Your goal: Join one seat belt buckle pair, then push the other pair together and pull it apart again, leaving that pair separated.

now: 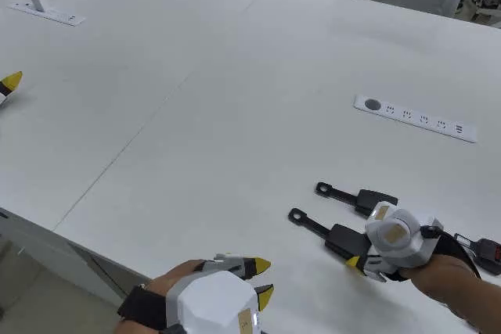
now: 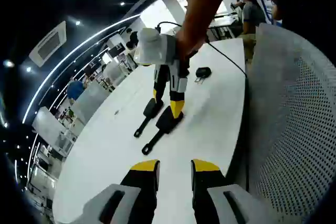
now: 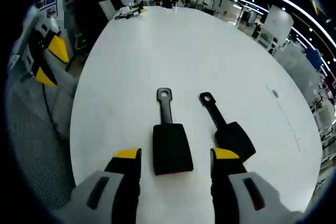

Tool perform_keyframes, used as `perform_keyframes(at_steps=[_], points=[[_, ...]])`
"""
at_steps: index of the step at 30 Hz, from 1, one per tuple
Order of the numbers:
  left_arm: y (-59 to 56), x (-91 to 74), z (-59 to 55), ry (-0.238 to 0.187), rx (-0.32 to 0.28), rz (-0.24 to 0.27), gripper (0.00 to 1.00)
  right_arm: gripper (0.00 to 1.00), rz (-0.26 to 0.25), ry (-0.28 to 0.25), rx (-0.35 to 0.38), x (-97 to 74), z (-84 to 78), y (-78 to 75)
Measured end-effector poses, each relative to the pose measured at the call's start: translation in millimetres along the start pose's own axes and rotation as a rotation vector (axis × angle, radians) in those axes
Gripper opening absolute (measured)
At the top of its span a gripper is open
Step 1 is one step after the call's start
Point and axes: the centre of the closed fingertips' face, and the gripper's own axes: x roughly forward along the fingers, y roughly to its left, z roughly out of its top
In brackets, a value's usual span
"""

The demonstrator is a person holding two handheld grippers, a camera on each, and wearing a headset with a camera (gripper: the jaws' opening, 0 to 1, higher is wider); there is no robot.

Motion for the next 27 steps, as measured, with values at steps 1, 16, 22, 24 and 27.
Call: perform_keyframes(at_steps=[1, 16, 22, 24, 27], points=[[-1.6, -0.6, 0.8, 0.009, 0.01, -0.001, 1.0, 0.89, 0.017, -0.011, 0.019, 3.5, 1.4, 1.2], [8.4, -14.0, -1.7, -0.001, -0.024, 0.029, 1.0, 0.95, 0.018, -0.002, -0.009, 15.4, 4.7, 3.6], [7.4, -13.5, -9.0, 0.0, -0.026, 0.019, 1.0, 0.94, 0.029, 0.03, -0.014, 24.8, -5.7, 10.7], [7.9, -12.6, -13.7, 0.004, -0.025, 0.014, 1.0, 0.94, 0.031, 0.044, -0.021, 27.5, -9.7, 11.5], [10.4, -11.0, -19.5, 0.007, -0.041, 0.015, 1.0, 0.94, 0.032, 0.049, -0.002, 30.0, -14.8, 11.5]])
